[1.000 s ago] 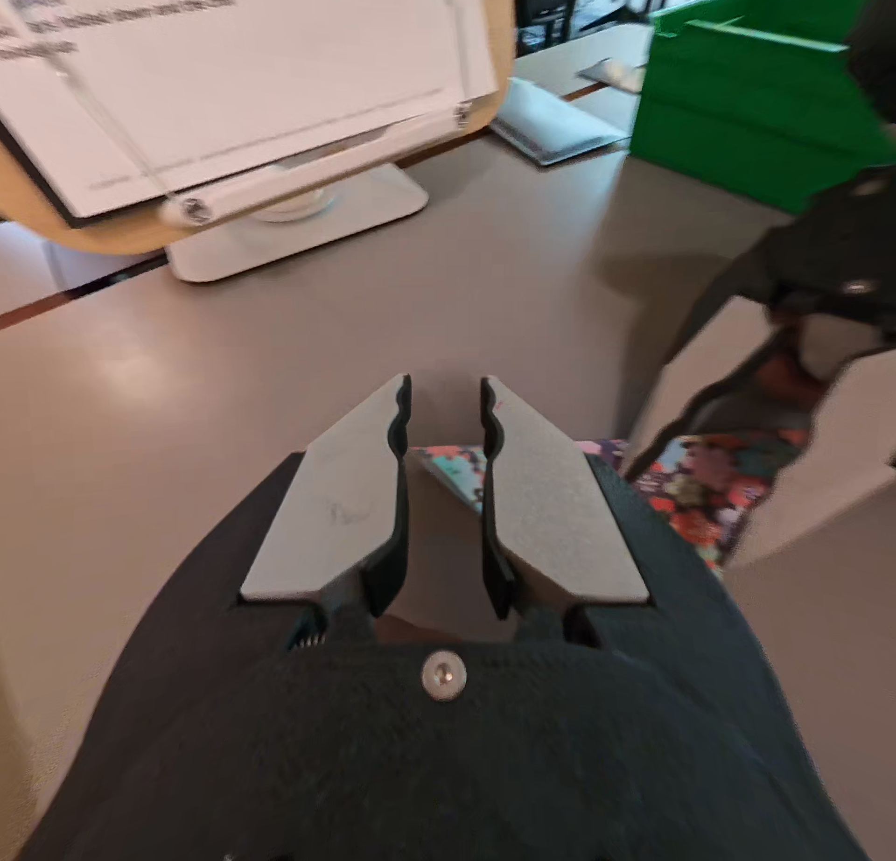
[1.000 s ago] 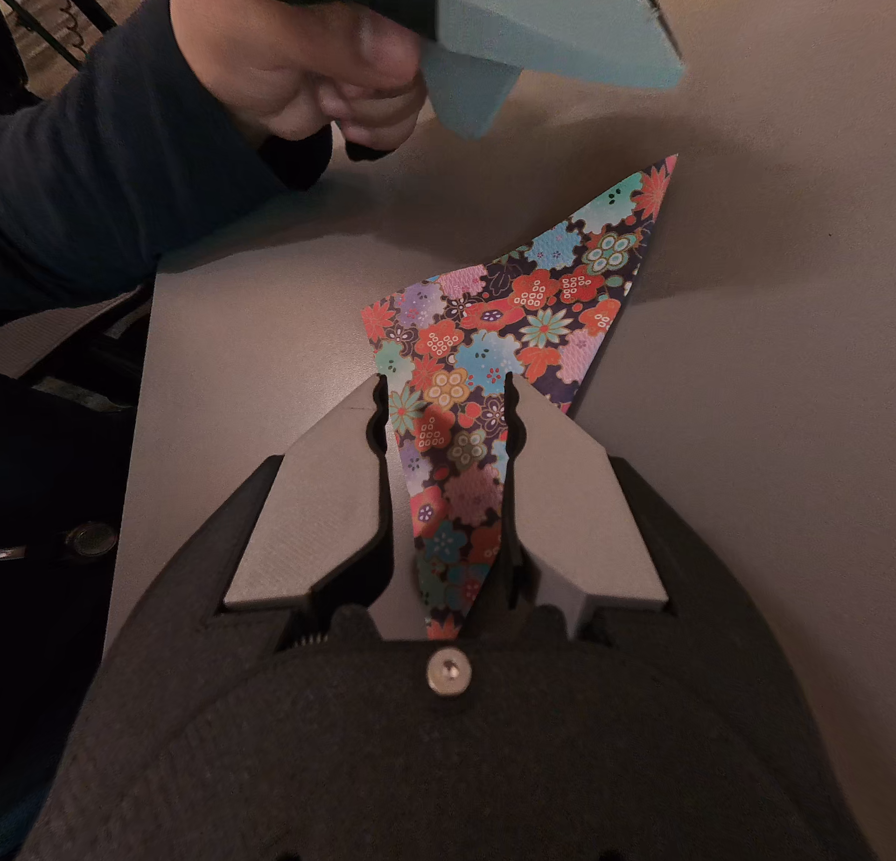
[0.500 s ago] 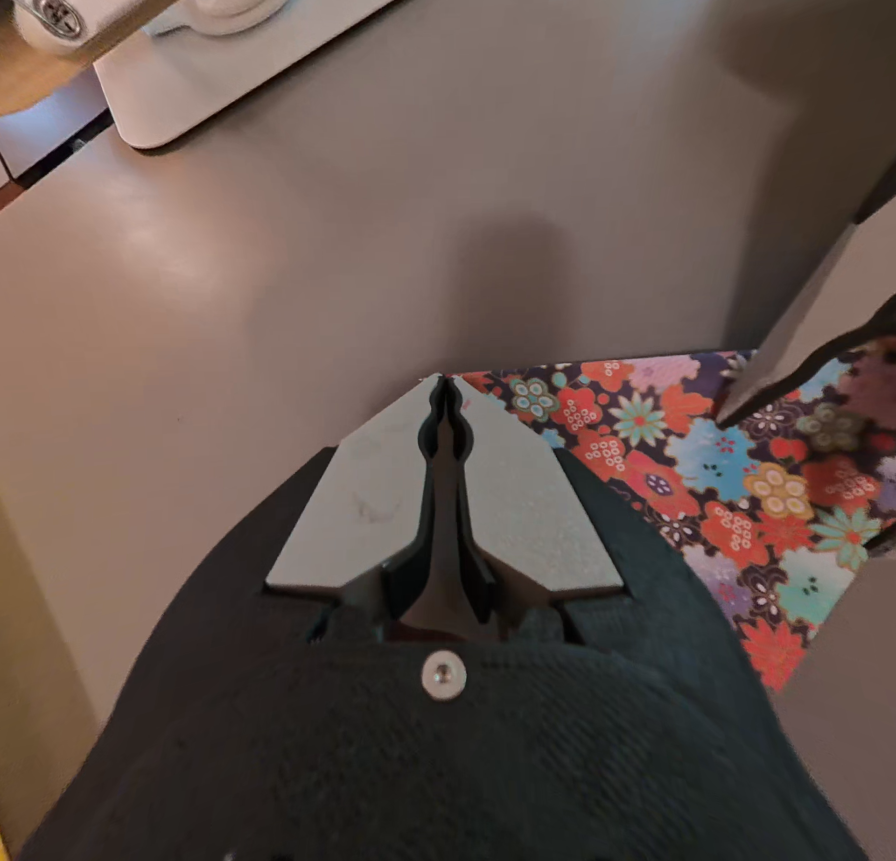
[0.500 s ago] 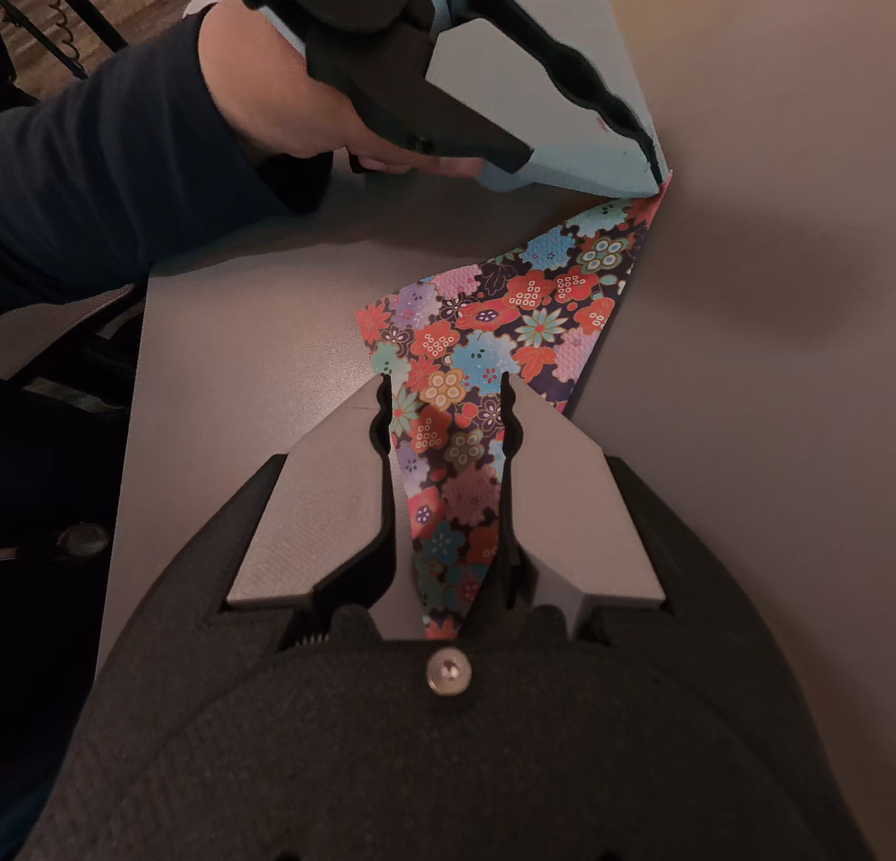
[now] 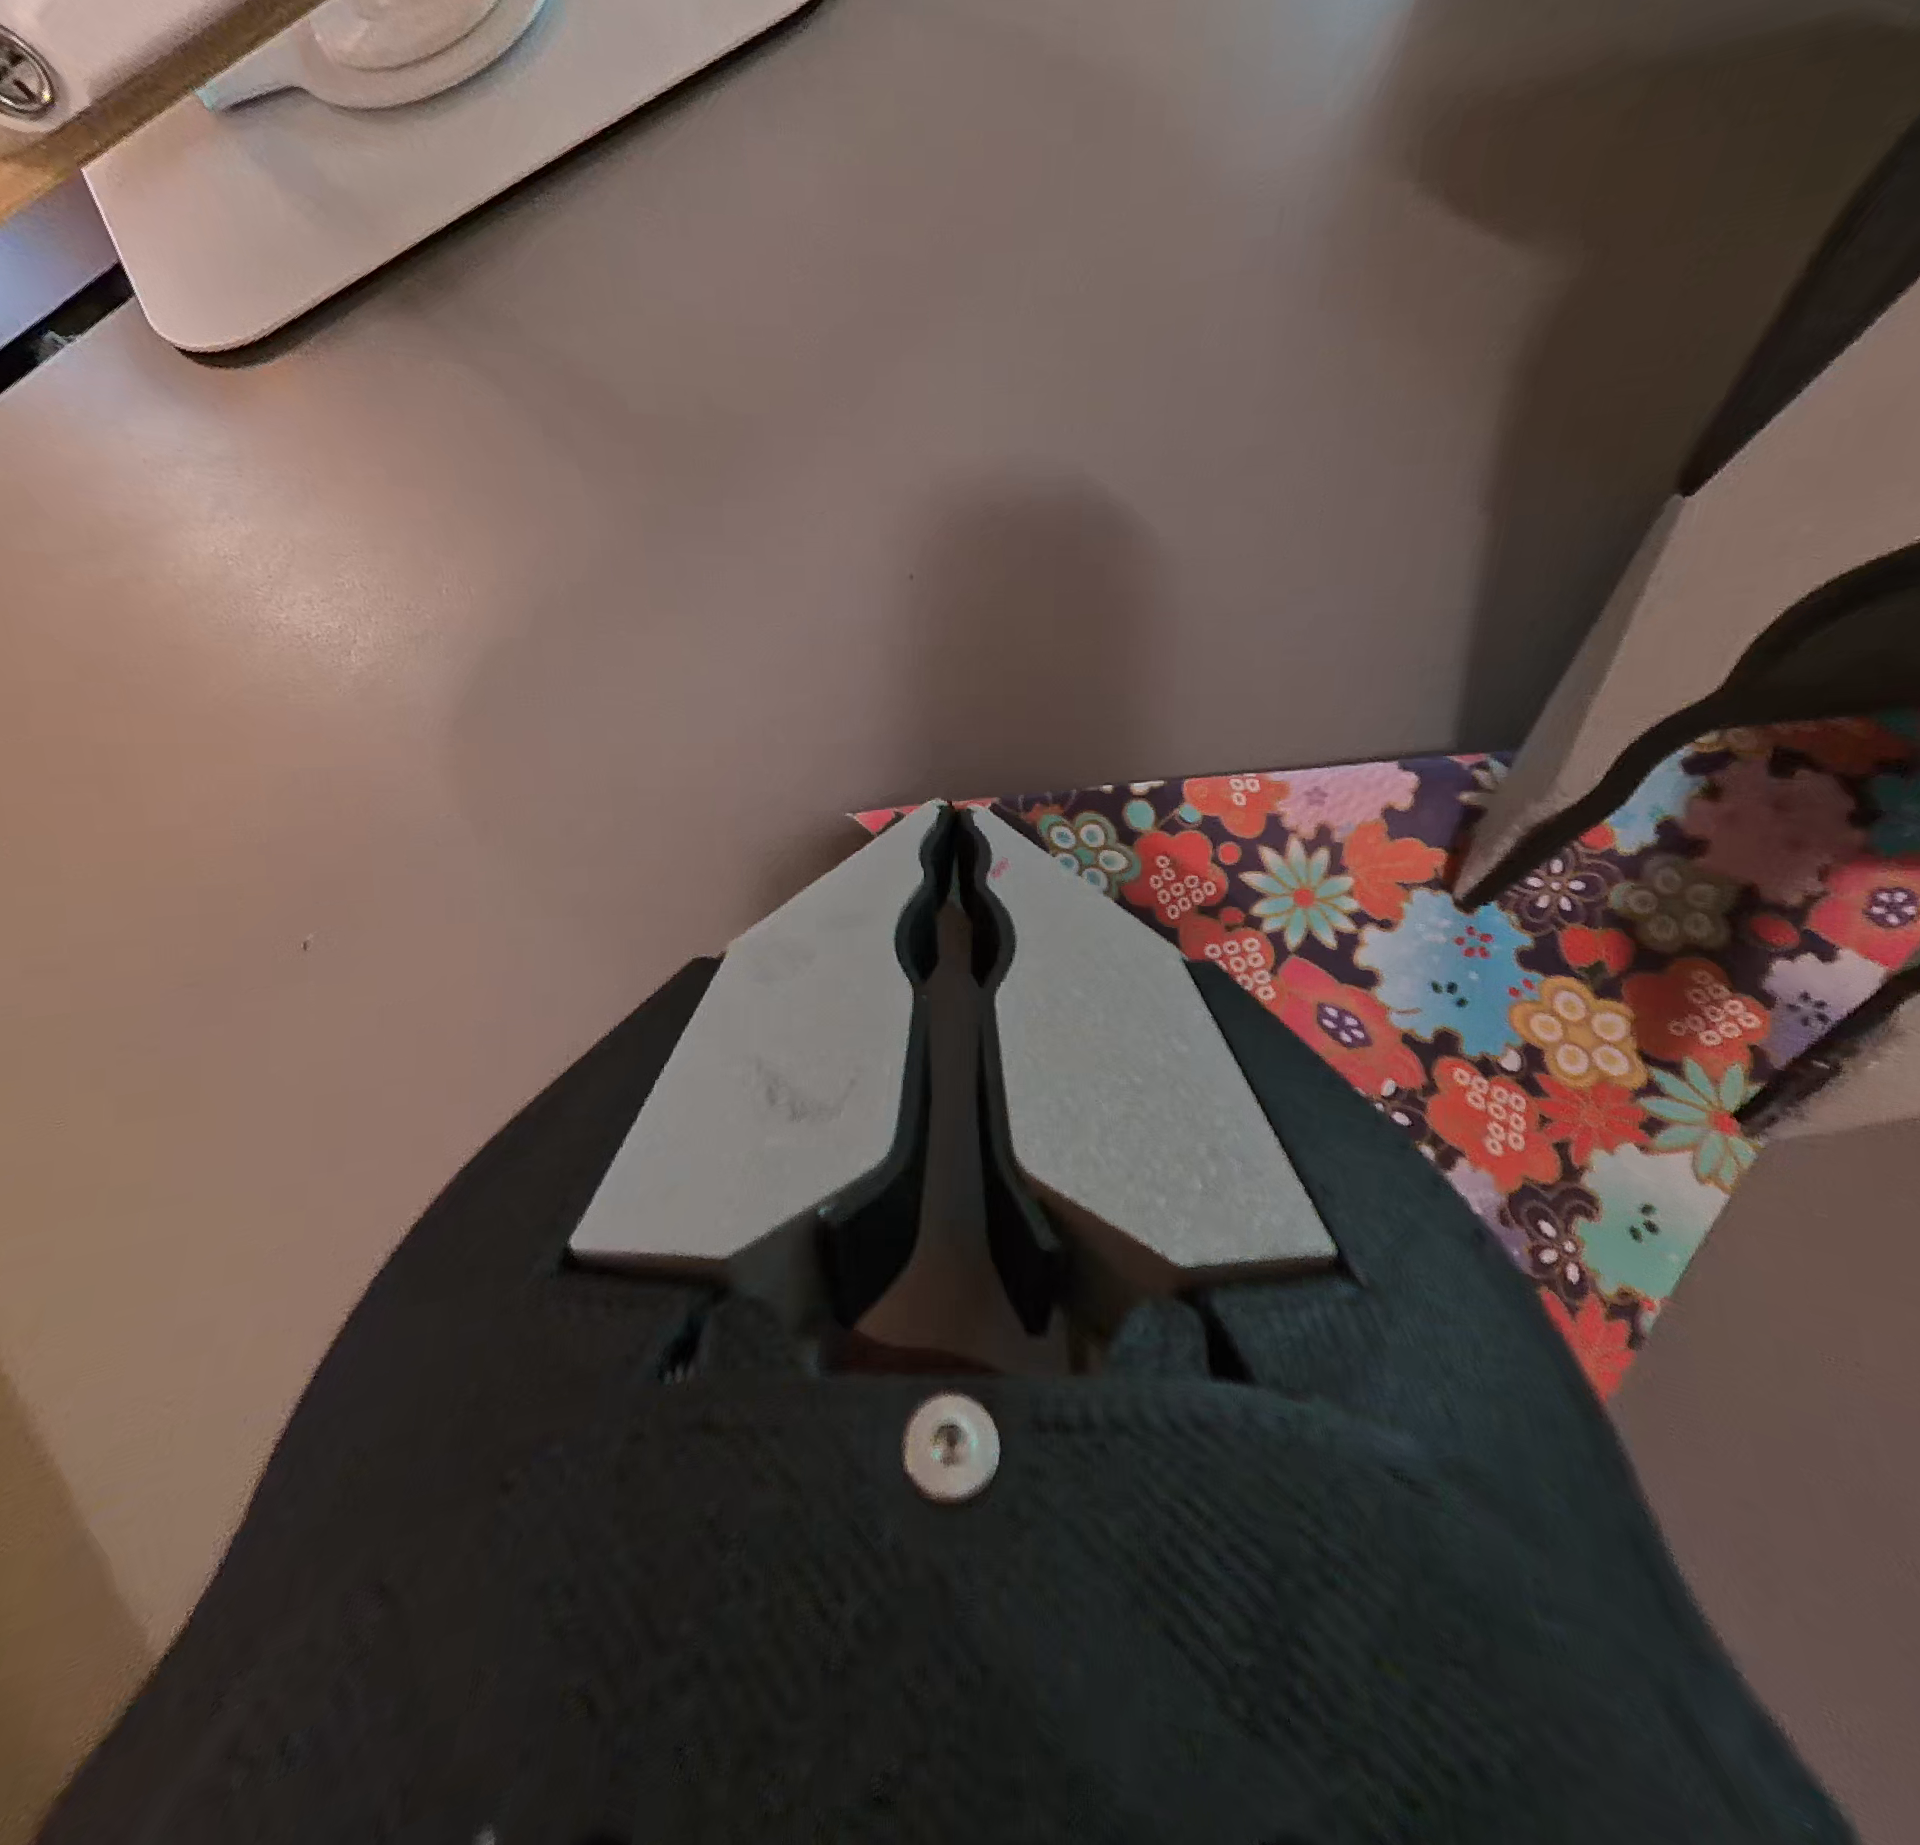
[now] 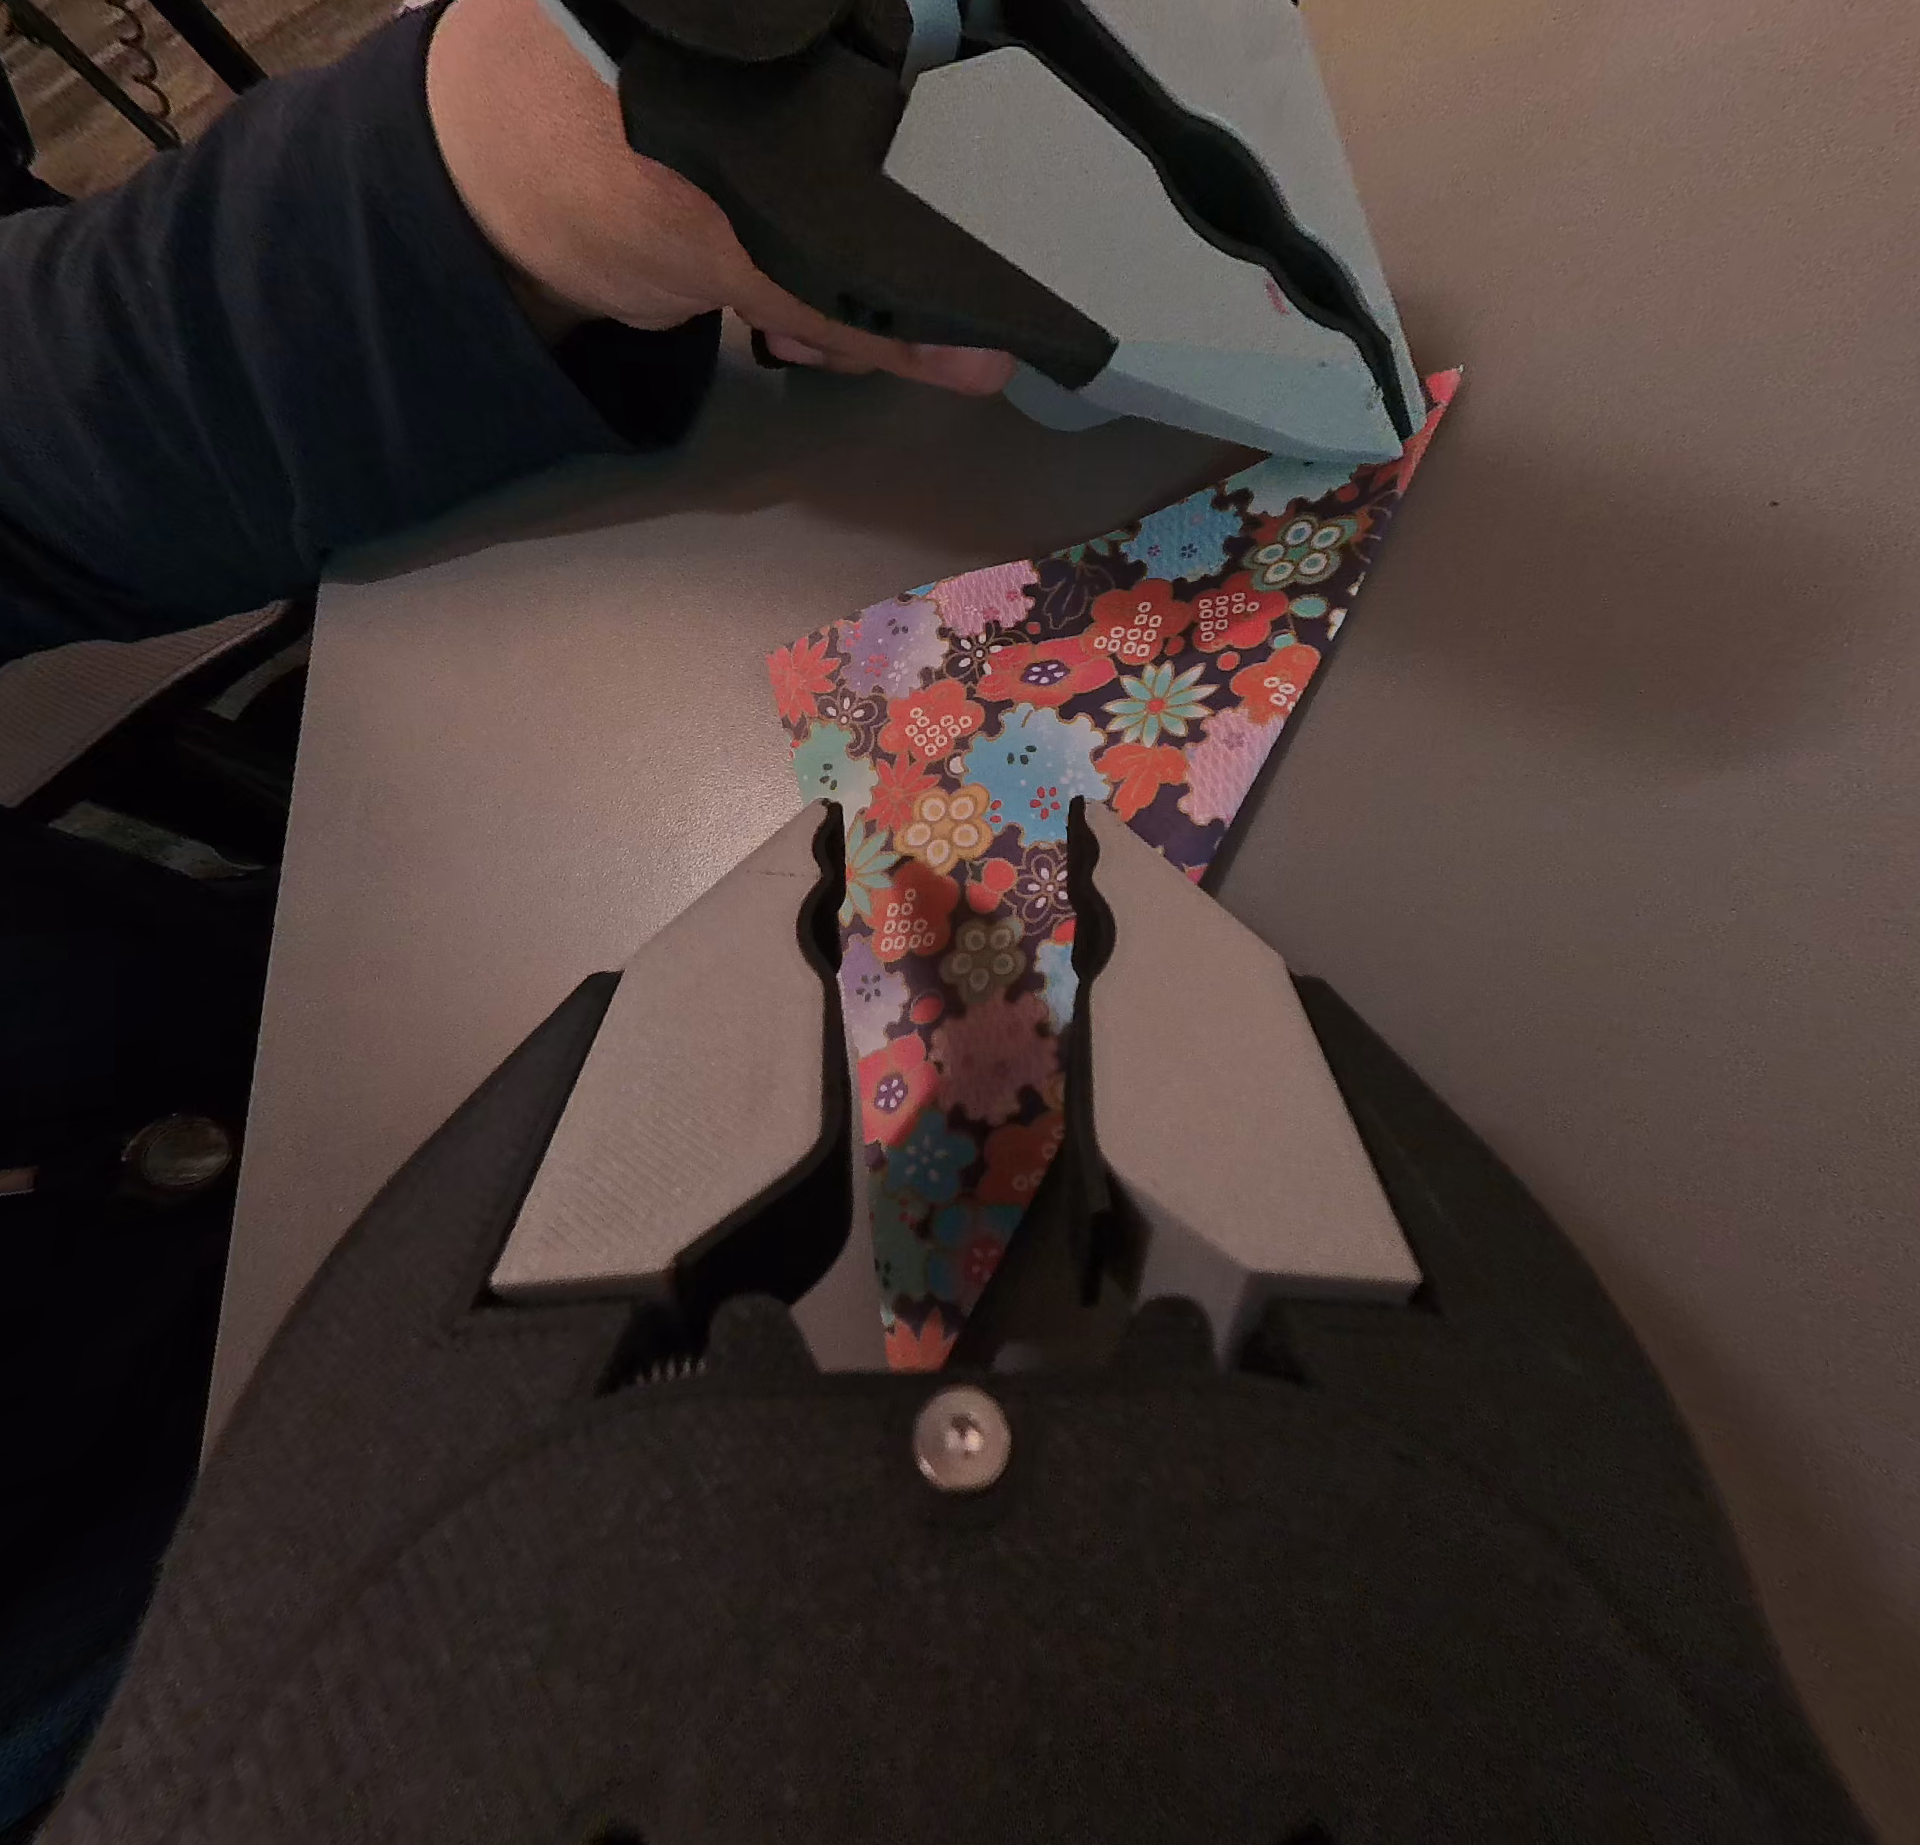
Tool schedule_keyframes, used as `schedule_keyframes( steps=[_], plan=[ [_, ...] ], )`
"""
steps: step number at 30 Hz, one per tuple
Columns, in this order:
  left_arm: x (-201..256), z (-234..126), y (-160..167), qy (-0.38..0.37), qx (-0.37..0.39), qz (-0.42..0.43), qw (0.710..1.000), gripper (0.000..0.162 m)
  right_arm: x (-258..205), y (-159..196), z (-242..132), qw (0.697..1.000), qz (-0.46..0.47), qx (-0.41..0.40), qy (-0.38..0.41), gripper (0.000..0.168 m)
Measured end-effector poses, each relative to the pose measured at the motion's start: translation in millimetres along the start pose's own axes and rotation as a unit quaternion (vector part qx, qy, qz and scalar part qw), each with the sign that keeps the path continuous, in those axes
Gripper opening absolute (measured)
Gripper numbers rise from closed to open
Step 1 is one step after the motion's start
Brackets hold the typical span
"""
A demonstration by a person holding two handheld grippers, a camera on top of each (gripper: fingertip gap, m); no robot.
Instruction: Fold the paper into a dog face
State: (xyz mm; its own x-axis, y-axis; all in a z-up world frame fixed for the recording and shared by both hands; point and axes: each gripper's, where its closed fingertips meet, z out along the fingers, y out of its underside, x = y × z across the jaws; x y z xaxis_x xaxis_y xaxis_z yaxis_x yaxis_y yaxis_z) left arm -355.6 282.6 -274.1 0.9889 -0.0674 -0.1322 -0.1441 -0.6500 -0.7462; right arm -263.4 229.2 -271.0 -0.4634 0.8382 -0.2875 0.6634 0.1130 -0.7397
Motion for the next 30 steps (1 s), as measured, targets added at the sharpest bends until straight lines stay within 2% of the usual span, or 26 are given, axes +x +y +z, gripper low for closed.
schedule_keyframes(
  steps=[11,19,22,30],
  plan=[
    [10.1,4.8,-1.4,-0.012,-0.008,0.051,0.999,0.000,-0.2,0.3,0.4,1.000,-0.007,-0.001,0.005,0.039],
    [10.2,4.9,-1.3,-0.009,-0.008,0.049,0.999,0.000,-2.8,-0.4,0.0,1.000,-0.007,-0.001,-0.007,0.043],
    [10.4,4.9,-1.2,-0.006,-0.008,0.046,0.999,0.000,-1.6,-9.0,-3.1,1.000,-0.011,0.021,-0.012,0.038],
    [17.3,4.2,-1.8,0.006,-0.004,0.066,0.998,0.000,13.7,-17.0,-4.0,0.999,-0.015,0.031,0.000,0.053]
  ],
)
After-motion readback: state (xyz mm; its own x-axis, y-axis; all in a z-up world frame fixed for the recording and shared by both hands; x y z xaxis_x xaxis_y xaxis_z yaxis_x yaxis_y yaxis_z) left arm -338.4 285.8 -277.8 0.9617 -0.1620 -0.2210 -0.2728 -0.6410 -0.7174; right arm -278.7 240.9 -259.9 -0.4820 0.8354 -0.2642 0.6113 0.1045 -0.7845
